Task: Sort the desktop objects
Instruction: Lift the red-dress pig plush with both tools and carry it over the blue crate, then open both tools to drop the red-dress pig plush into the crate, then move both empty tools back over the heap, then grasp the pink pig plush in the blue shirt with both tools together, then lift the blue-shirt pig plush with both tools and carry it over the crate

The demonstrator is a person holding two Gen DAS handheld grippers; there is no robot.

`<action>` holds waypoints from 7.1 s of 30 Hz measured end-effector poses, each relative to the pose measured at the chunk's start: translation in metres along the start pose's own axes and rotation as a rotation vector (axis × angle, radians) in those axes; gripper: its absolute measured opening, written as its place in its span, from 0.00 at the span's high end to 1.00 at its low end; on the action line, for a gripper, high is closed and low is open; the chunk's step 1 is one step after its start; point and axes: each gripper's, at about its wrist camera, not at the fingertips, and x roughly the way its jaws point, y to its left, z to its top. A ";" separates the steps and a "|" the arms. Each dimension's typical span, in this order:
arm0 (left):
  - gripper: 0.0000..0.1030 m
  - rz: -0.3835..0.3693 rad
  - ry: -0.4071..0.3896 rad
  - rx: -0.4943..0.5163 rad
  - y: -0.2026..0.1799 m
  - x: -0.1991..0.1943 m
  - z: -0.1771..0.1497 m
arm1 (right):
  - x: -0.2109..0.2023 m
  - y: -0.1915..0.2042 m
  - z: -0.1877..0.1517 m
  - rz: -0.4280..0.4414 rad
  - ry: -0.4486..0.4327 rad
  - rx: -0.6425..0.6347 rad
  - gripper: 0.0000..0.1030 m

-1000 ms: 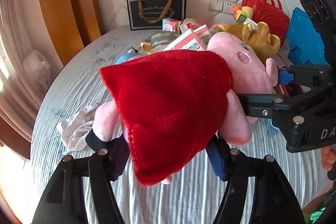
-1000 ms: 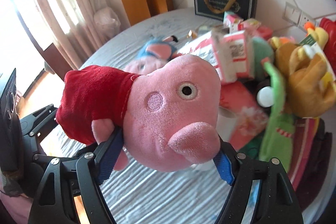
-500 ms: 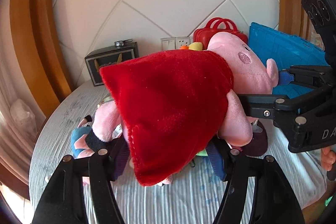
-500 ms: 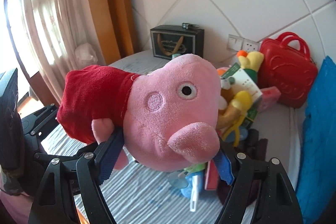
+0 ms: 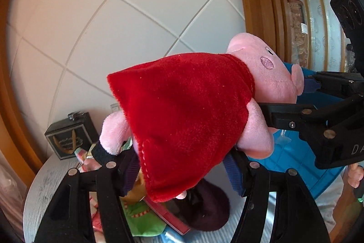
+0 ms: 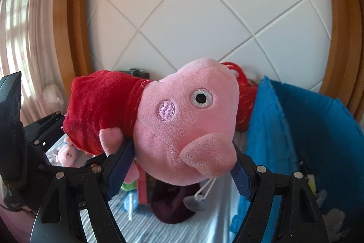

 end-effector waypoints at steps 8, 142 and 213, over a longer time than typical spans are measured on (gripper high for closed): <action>0.37 -0.142 -0.049 0.070 -0.103 0.023 0.069 | -0.070 -0.104 0.005 -0.160 -0.079 0.080 0.23; 0.26 -0.009 0.585 -0.120 0.472 0.008 -0.351 | 0.324 0.397 -0.142 -0.215 0.623 0.274 0.03; 0.34 -0.251 -0.025 0.029 -0.057 0.001 0.028 | -0.043 -0.044 0.000 -0.263 0.057 0.119 0.30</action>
